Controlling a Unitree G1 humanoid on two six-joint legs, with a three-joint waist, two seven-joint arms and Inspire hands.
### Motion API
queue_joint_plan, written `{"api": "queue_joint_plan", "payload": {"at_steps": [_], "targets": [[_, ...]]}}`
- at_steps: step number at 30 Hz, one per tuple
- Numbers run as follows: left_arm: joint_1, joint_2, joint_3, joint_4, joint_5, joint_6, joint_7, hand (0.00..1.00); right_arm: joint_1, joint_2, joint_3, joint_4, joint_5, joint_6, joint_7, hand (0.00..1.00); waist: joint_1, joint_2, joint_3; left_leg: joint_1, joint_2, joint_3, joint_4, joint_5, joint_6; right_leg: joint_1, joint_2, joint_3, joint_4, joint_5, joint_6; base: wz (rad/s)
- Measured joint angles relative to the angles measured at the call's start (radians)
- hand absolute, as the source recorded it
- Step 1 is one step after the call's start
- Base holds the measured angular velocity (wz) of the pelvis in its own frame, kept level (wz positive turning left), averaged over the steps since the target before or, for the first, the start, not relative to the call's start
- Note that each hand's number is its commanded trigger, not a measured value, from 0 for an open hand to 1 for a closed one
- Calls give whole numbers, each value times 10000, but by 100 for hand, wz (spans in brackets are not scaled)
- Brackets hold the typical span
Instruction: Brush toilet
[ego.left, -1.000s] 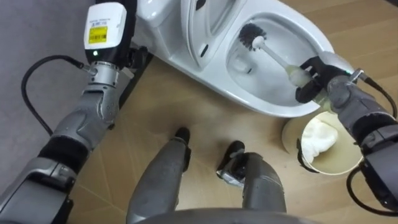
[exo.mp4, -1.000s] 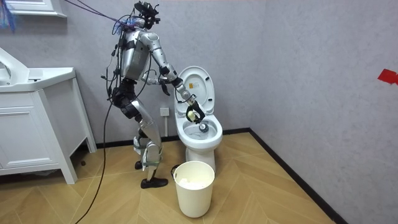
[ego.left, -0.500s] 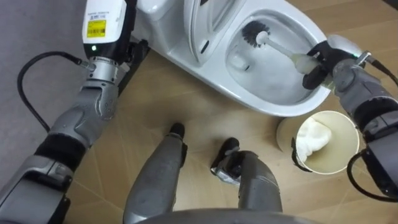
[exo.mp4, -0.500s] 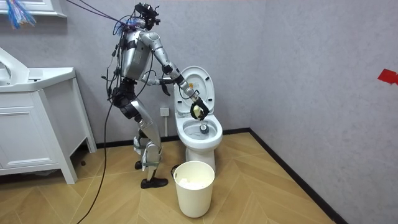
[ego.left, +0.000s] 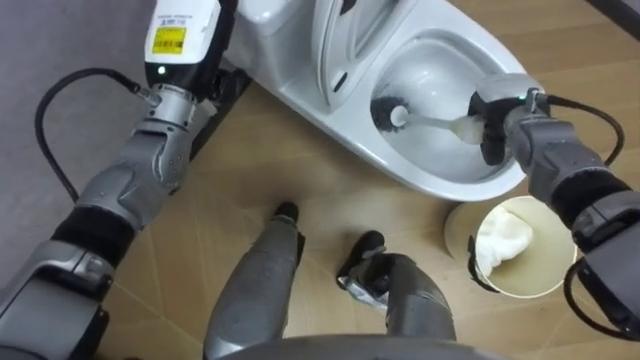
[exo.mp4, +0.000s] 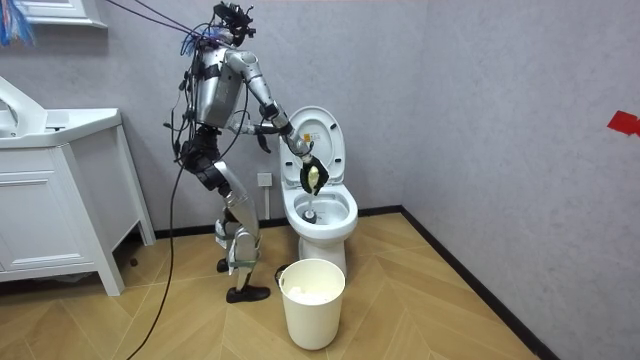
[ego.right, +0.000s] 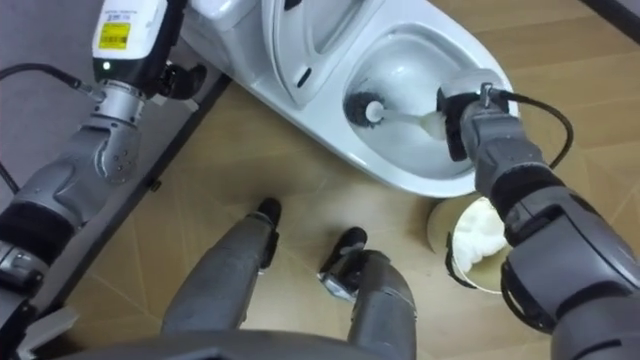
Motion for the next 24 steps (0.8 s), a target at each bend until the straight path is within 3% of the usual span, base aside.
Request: {"api": "queue_joint_plan", "payload": {"at_steps": [2,3,10,12,15,17,19,24], "targets": [[113,-1,-269,0,-383,20,3,0,285,-3,-3,-8,-9,194,-58,100,2,241,-123,20,-15,-50,-63,10,-2,70,-7,-97,-112,-5,7,4],[157,-2,-291,-1,-430,21,5,0,341,-4,-3,-15,-15,209,-95,100,1,270,-140,38,-19,-49,-77,10,-2,77,-11,-97,-114,-11,12,0],[334,-47,-419,-73,-612,-2,199,0,366,-201,190,130,115,206,-365,100,112,275,-136,134,34,-86,-219,24,-36,199,77,-80,-272,-31,-2,1],[331,-40,-473,-99,-612,3,336,0,137,-195,289,515,408,137,-617,100,132,197,-90,147,34,-87,-289,26,-37,197,73,-79,-284,-35,5,4],[349,-1,-518,-362,-612,51,606,0,-320,-197,265,1345,1533,-262,-1018,100,146,-47,53,81,23,-94,-342,43,-52,85,51,-53,-219,-71,12,5],[412,61,-499,-685,-523,97,868,0,-522,-192,-256,1759,2427,-424,-1283,100,125,-206,144,-116,-21,-96,-302,45,-50,-121,-35,-81,-75,-85,2,5],[423,78,-492,-767,-361,112,994,0,-686,-194,-609,2095,2682,-471,-1503,100,126,-279,185,-215,-78,-88,-294,64,-18,-259,-100,-49,7,-94,12,0],[327,131,-313,-924,26,163,1084,0,-1115,-639,-1269,2381,1739,-787,-1899,100,-38,-452,270,-587,-187,-112,31,71,-2,-613,-228,13,343,-166,65,4]]}}
